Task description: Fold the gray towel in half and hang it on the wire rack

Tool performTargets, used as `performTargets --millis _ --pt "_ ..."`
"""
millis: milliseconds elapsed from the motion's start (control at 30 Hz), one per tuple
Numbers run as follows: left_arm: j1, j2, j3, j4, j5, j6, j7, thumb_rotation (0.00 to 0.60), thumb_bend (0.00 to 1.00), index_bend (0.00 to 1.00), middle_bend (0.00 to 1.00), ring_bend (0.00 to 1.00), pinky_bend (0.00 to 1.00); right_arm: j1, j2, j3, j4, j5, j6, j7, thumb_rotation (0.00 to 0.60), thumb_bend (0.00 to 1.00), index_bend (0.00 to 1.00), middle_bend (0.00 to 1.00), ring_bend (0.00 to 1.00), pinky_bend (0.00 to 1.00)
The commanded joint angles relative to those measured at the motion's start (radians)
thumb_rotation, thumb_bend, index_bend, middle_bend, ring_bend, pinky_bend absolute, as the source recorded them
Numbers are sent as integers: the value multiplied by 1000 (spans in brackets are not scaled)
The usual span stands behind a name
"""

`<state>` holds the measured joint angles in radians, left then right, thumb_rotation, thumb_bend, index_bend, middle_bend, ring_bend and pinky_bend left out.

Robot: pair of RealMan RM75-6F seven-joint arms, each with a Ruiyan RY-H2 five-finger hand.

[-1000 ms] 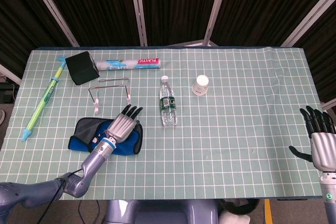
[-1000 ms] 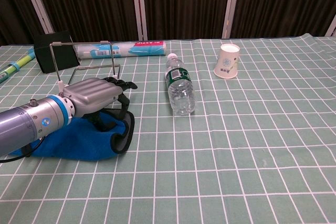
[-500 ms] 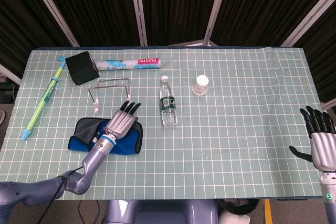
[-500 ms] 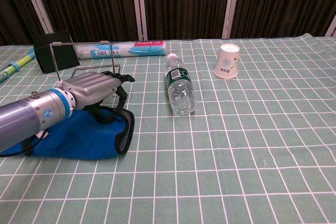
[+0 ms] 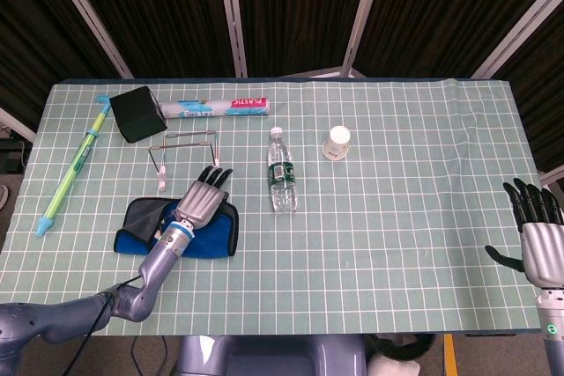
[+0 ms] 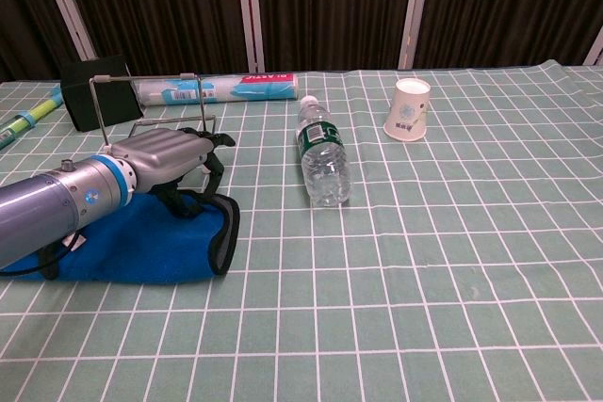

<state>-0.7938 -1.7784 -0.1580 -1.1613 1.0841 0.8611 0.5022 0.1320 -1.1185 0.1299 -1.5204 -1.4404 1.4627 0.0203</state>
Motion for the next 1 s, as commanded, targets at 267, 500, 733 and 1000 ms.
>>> performTargets --millis 267,500,733,1000 --pt "3 9 -1 -7 -3 4 -25 600 460 13 0 0 0 1 -1 -1 1 -1 -3 -1 600 0 0 0 0 0" --pt "32 85 27 -91 46 15 -90 600 459 0 0 0 0 0 3 -4 -4 -10 2 5 600 0 0 0 0 0" --pt "76 232 92 -253 166 26 -212 600 459 0 0 0 0 -7 10 -9 -13 -26 18 14 600 0 0 0 0 0" --pt "156 365 176 -318 294 124 -285 600 460 100 0 0 0 -10 17 -18 -23 -45 23 23 600 0 0 0 0 0"
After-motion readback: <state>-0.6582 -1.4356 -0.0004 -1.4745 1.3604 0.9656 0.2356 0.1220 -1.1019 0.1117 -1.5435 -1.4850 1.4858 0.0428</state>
